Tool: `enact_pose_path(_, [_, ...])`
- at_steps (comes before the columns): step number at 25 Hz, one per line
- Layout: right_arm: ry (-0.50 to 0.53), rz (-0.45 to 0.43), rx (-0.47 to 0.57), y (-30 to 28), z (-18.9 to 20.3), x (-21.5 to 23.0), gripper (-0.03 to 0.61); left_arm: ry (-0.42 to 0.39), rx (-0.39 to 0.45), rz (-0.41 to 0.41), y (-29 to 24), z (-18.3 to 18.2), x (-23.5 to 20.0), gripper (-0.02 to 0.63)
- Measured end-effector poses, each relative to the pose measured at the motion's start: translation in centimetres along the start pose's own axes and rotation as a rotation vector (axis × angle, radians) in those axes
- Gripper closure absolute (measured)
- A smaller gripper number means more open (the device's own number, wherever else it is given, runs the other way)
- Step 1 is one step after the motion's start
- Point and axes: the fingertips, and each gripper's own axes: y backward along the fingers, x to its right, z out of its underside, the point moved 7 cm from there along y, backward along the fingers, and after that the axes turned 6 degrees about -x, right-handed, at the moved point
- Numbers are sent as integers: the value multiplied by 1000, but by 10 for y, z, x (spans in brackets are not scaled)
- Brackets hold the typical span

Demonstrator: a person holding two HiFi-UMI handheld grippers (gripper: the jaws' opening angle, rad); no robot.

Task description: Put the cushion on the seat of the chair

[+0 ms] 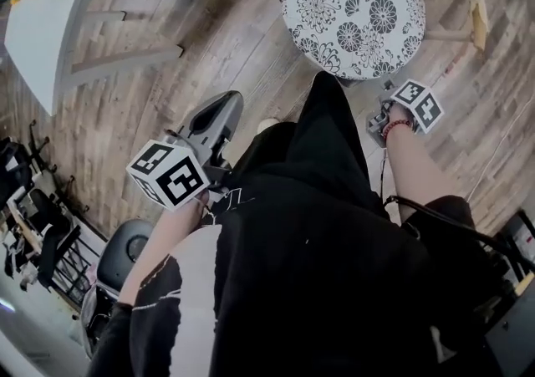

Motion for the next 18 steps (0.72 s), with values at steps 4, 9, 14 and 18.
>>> enact_pose_path(4, [101, -44, 87, 49, 23, -30, 455, -62, 36, -1, 37, -11, -4, 598])
enact_pose_path(9, [224, -231, 251, 135, 15, -91, 557, -141, 139, 67, 70, -42, 7, 598])
enact_pose_path(14, [265, -383, 438, 222, 4, -143, 563, -250, 210, 148, 105, -60, 29, 598])
enact_pose_path(18, [357, -459, 545, 283, 22, -171, 563, -311, 245, 228, 128, -59, 52, 598])
